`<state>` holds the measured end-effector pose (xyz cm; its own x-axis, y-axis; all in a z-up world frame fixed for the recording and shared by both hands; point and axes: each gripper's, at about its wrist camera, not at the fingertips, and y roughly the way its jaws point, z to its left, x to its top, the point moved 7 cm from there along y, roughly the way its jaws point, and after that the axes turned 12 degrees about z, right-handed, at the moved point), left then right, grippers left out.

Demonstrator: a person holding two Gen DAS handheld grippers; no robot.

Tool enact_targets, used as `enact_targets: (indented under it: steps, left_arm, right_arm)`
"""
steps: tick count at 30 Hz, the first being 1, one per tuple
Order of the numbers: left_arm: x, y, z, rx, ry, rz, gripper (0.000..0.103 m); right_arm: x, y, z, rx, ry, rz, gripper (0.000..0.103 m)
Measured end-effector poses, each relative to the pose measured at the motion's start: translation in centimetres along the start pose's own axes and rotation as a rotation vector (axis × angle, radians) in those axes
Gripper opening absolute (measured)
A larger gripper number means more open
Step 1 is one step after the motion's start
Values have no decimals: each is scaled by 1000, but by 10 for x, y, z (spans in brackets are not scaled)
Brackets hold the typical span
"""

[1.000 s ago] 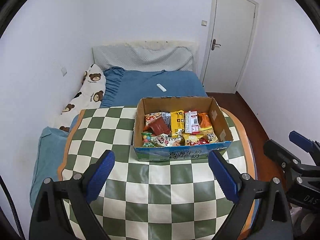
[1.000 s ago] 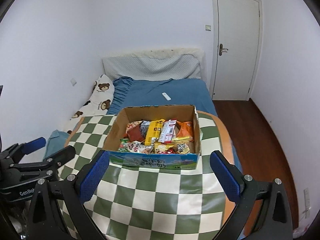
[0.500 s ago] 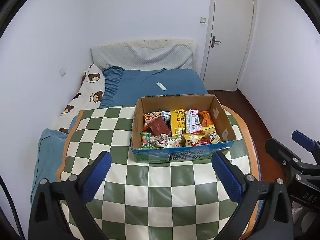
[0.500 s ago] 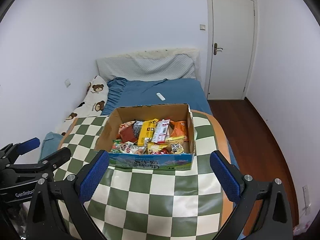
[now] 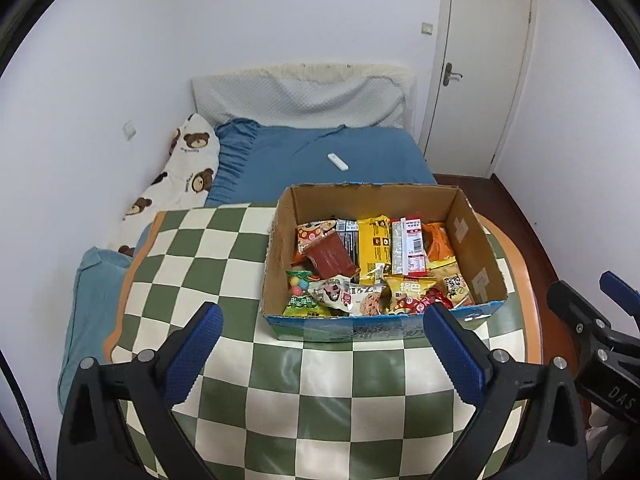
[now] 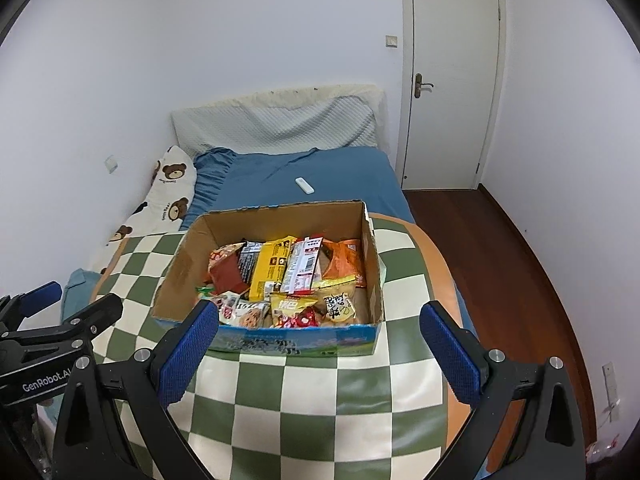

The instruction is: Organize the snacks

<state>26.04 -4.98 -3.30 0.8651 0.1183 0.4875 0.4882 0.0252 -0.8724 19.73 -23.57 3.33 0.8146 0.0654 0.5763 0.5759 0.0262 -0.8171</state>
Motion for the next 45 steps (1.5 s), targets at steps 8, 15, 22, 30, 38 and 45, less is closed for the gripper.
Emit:
enact_targets:
  steps: [8,15,22,30,38,45]
  left_arm:
    - [11,29,-2,19,7,30,103]
    - [14,35,-3,16,10,41,103]
    - [14,36,-3,17,10,41,103]
    - [15,37,-2,13,17,38,103]
    - [15,37,-2,8,22,41,103]
    - [15,37,-2,11,23,39,103]
  right_arm:
    - [11,33,-1,-20,-4,33,102]
    - [16,47,0,-34,-18,43,102]
    - [19,54,3,-23,-24,53,102]
    - [18,56,3,-22,-23,58,102]
    - [17,55,3,-21,-23,55,102]
    - [16,54,6,-16,-27,55,102]
